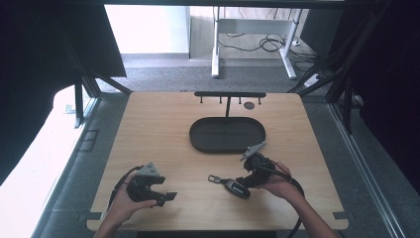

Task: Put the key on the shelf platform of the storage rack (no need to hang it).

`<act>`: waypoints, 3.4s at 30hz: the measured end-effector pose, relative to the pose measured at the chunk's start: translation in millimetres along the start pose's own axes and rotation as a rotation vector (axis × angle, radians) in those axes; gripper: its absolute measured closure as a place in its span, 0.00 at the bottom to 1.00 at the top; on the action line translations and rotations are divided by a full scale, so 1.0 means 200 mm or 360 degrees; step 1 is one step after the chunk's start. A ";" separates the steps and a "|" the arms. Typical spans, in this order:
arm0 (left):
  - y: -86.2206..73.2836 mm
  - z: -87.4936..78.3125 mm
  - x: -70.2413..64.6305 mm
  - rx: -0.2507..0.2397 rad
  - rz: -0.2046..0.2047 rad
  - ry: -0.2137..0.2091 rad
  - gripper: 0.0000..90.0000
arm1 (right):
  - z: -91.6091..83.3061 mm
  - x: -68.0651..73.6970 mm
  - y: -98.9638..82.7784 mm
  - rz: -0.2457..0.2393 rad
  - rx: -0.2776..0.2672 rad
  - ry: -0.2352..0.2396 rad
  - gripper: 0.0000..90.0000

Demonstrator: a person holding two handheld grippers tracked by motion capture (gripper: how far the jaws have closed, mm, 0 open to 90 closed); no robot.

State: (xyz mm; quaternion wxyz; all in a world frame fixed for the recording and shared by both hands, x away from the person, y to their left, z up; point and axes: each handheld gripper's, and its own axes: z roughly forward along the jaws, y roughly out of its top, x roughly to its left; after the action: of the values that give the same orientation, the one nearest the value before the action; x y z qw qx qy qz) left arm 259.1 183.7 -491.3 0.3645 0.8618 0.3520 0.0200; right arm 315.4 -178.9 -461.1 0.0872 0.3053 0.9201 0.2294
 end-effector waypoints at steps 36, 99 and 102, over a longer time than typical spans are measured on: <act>0.00 0.05 -0.01 0.0057 0.0010 -0.0014 0.27 | 0.25 0.15 0.01 -0.0124 0.0264 0.0011 0.33; 0.00 0.05 0.00 0.0054 0.0021 0.0005 0.27 | -0.04 0.03 0.14 -0.0115 -0.0042 -0.0032 0.55; 0.00 0.04 0.00 0.0051 0.0017 0.0006 0.27 | -0.07 0.01 0.16 -0.0100 -0.0058 -0.0048 0.55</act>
State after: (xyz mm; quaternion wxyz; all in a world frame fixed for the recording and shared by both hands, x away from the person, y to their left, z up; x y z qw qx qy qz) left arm 261.2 179.0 -498.0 0.3500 0.8694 0.3484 0.0179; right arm 326.3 -159.7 -433.2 0.1137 0.2781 0.9234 0.2387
